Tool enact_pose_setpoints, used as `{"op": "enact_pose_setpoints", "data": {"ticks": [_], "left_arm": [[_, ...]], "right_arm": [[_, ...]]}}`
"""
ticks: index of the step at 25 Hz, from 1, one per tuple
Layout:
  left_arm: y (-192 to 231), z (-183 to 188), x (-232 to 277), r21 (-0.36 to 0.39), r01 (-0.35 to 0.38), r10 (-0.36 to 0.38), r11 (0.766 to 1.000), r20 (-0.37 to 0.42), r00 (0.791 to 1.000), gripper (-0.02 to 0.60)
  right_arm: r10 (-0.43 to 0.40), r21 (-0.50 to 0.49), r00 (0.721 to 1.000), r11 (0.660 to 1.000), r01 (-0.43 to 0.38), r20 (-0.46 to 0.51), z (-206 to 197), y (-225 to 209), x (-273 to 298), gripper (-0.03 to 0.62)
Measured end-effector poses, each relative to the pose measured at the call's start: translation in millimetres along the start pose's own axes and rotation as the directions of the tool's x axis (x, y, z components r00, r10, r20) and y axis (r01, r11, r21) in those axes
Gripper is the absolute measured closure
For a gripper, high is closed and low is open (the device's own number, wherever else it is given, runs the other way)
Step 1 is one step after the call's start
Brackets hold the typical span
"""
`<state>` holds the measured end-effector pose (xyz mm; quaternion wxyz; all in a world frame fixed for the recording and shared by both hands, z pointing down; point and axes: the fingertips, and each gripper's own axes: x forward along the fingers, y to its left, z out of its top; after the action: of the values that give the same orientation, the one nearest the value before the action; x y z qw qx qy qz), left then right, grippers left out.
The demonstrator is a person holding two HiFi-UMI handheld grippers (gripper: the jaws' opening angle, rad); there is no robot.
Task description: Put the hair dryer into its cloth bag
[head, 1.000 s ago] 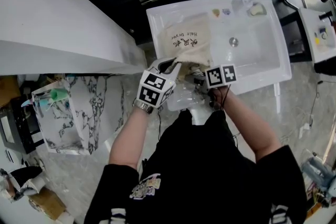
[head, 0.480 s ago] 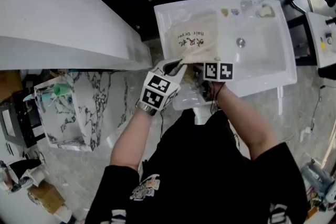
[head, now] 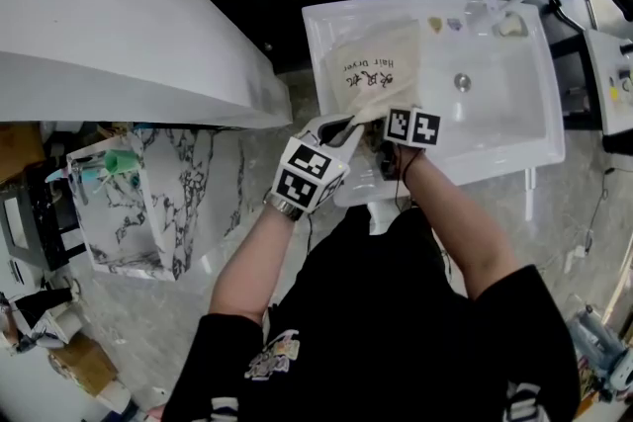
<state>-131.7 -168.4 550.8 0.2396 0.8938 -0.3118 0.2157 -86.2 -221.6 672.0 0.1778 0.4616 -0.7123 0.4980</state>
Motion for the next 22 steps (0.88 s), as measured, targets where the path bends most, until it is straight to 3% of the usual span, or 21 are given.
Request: {"op": "enact_pose_setpoints", "data": {"ticks": [10, 15, 18, 22], "left_arm": [[2.6, -9.2, -0.4, -0.02, -0.004, 0.004, 1.0, -0.013, 1.0, 0.538], [5.3, -11.8, -0.6, -0.031, -0.02, 0.02, 0.999, -0.008, 1.0, 0.537], [9.9, -11.1, -1.5, -0.038, -0.038, 0.038, 0.999, 0.001, 0.999, 0.537], [11.7, -13.3, -1.1, -0.046, -0.045, 0.045, 0.998, -0.002, 0.999, 0.537]], "right_arm": [[-0.073, -0.107, 0.995, 0.992, 0.066, -0.062, -4.3, -6.2, 11.6, 0.352], [-0.033, -0.109, 0.996, 0.994, 0.024, -0.082, -6.2, -0.9, 9.8, 0.333], [0.026, -0.102, 0.995, 0.994, -0.036, -0.1, -10.7, 10.5, 7.4, 0.229], [0.052, -0.088, 0.991, 0.994, -0.063, -0.121, -18.2, 13.8, -1.3, 0.221]]}}
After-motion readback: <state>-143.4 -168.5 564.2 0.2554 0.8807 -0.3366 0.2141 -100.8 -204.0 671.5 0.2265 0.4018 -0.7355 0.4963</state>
